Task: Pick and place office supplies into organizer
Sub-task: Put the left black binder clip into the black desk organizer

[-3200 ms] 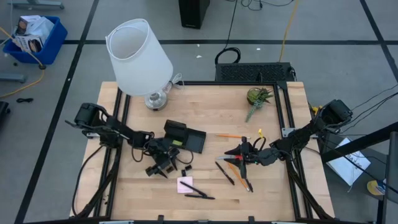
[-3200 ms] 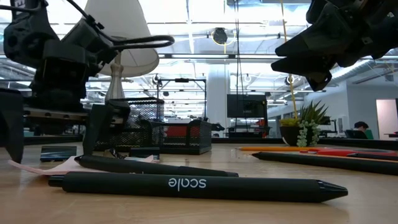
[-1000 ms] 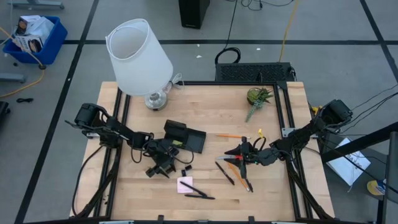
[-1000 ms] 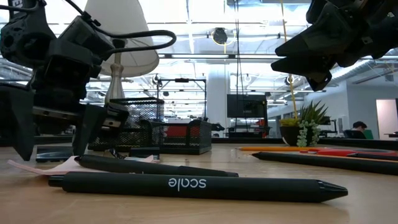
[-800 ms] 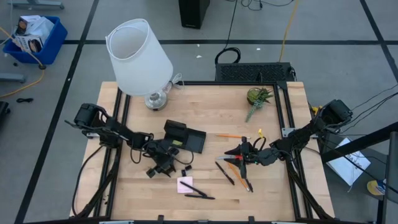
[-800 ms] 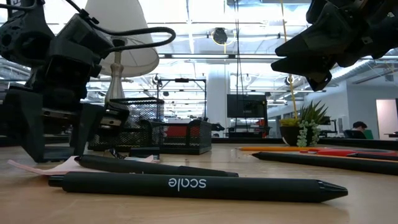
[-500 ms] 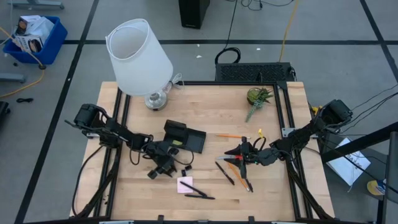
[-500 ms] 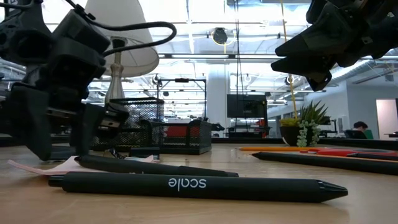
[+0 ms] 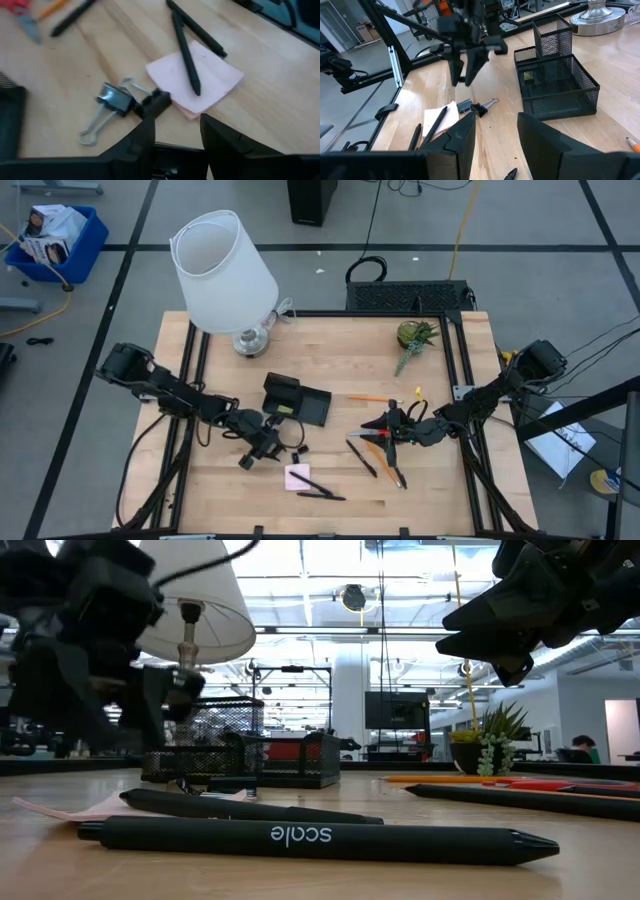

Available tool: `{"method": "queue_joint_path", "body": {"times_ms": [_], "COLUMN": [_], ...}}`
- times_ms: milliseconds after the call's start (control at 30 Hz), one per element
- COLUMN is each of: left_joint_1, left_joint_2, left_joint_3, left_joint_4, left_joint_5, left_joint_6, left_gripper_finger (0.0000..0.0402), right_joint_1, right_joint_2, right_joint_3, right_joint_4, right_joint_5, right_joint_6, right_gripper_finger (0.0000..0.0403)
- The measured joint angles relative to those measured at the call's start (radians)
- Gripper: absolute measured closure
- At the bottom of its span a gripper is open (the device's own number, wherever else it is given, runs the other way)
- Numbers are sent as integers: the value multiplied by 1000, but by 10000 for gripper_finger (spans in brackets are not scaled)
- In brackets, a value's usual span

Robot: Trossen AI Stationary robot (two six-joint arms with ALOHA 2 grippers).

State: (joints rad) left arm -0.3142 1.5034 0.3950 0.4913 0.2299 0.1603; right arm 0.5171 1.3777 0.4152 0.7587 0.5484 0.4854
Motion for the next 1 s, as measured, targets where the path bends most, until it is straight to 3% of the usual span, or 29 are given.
{"method": "queue_joint_path", "body": {"times_ms": [233,400,633,1000], "left_joint_1": [-27,5,84,187], "left_joint_2": [-130,-204,-242,-241], "left_joint_3": [1,1,1,1], "left_joint_4": [-53,-143,-202,-296], "left_joint_5": [-183,-277,-382,-422], "left_joint_6": [-49,-97,-168,-200], "left_gripper_finger": [233,262,262,248], "right_joint_1": [0,0,0,0], "right_joint_2": [0,0,0,0], "right_joint_3": [0,0,0,0], "right_joint_4": [0,0,0,0], "right_joint_5": [0,0,0,0], "right_joint_6": [0,0,0,0], "right_gripper_finger": [264,264,264,264]}}
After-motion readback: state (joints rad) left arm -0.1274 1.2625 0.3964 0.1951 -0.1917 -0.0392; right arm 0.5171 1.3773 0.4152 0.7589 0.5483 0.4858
